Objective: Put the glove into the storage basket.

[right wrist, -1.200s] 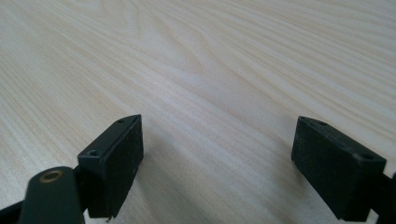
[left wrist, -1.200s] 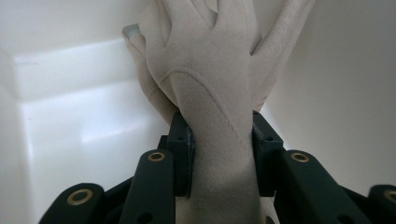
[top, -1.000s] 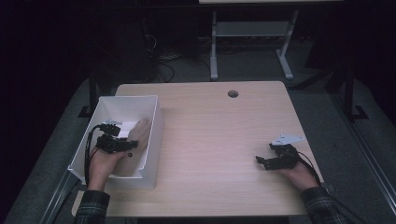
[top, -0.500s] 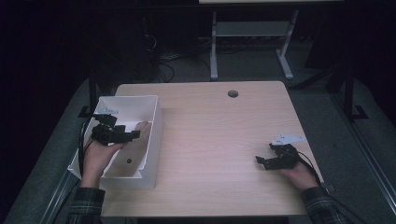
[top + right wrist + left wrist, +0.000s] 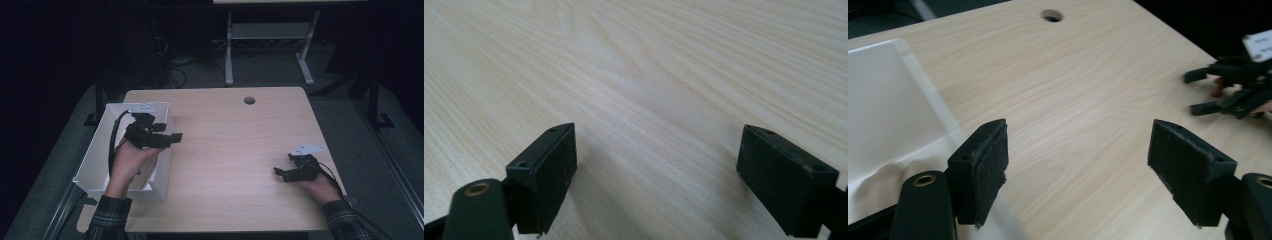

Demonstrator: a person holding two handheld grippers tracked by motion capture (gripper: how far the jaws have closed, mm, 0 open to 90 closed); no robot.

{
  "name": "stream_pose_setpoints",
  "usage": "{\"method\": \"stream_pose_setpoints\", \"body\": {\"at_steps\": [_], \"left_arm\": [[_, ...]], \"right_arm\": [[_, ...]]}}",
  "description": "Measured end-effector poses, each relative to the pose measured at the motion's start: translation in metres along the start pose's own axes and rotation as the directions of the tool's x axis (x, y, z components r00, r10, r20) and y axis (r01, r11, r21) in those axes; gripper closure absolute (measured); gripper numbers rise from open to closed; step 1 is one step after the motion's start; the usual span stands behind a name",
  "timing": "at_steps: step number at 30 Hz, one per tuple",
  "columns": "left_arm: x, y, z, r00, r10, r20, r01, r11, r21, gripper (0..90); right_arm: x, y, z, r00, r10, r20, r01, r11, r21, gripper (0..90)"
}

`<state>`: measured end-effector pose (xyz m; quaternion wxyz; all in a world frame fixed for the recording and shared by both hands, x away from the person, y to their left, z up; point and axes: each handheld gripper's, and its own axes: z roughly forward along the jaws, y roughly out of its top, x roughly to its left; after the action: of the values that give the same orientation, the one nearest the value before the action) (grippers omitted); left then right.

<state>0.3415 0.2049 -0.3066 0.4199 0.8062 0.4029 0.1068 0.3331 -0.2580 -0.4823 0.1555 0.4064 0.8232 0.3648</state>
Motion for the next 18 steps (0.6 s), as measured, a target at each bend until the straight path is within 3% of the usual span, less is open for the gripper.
{"method": "stream_pose_setpoints", "body": {"at_steps": [3,4,8,15,18], "left_arm": [[-0.02,0.006,0.015,0.9986,0.028,0.046,-0.029,0.9995,0.01,23.0],[-0.02,0.006,0.015,0.9986,0.028,0.046,-0.029,0.9995,0.01,23.0],[-0.046,0.006,0.039,0.9941,0.064,0.088,-0.066,0.9977,0.019,23.0],[-0.066,-0.002,0.069,0.985,0.129,0.115,-0.135,0.9896,0.049,23.0],[-0.075,-0.015,0.089,0.9781,0.167,0.124,-0.177,0.9813,0.076,23.0]], "right_arm": [[0.0,0.0,0.0,1.0,0.0,0.0,0.0,1.0,0.001,15.7],[0.0,0.0,0.0,1.0,0.0,0.0,0.0,1.0,0.001,15.7],[0.0,0.0,0.0,1.0,-0.001,0.0,0.001,1.0,0.001,15.6],[0.0,0.0,0.0,1.0,-0.002,-0.001,0.002,1.0,0.002,15.6],[0.0,0.0,0.0,1.0,-0.002,-0.001,0.002,1.0,0.002,15.6]]}}
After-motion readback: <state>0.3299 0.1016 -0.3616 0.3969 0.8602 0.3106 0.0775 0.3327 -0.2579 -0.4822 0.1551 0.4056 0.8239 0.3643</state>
